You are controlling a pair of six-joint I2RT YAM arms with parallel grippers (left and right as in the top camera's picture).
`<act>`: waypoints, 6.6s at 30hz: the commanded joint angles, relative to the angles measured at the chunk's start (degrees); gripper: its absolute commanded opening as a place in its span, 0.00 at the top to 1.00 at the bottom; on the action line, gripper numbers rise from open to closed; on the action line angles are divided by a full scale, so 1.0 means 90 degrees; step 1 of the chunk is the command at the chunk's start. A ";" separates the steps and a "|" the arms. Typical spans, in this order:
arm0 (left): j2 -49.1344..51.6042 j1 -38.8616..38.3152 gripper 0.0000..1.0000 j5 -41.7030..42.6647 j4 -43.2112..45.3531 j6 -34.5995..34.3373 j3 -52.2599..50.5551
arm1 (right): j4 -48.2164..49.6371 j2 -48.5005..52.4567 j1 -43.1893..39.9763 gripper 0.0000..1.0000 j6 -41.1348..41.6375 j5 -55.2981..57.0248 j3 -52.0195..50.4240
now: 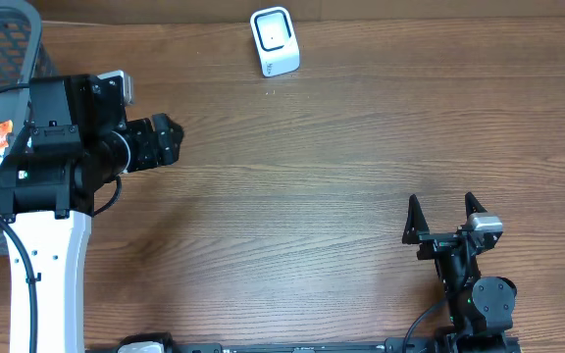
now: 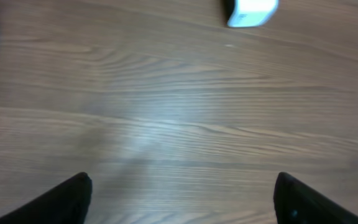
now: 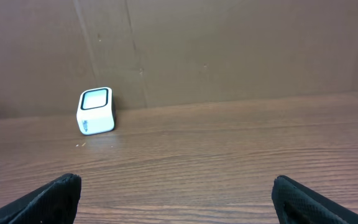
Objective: Scan the item barcode
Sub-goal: 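Move the left gripper up and over into the grey basket, then grasp the mint-green packaged item inside the basket with the left gripper, then lift the green package out and carry it toward the scanner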
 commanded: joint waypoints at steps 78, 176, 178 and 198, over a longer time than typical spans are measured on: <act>0.6666 0.4000 0.01 -0.0100 -0.1457 0.3876 0.4653 | 0.0015 -0.0061 -0.0007 0.00 -0.0027 0.0012 -0.0068; 0.5110 -0.5280 0.64 -0.1239 -0.2438 0.0551 0.4908 | 0.0015 -0.0061 -0.0007 0.00 -0.0024 0.0012 -0.0068; 0.5277 -0.5396 0.64 -0.1358 -0.2416 0.0515 0.4908 | 0.0015 -0.0061 -0.0007 0.00 -0.0024 0.0012 -0.0068; 0.5724 -0.5544 0.64 -0.1496 -0.2072 0.0466 0.4782 | 0.0015 -0.0061 -0.0007 0.00 -0.0027 0.0012 -0.0068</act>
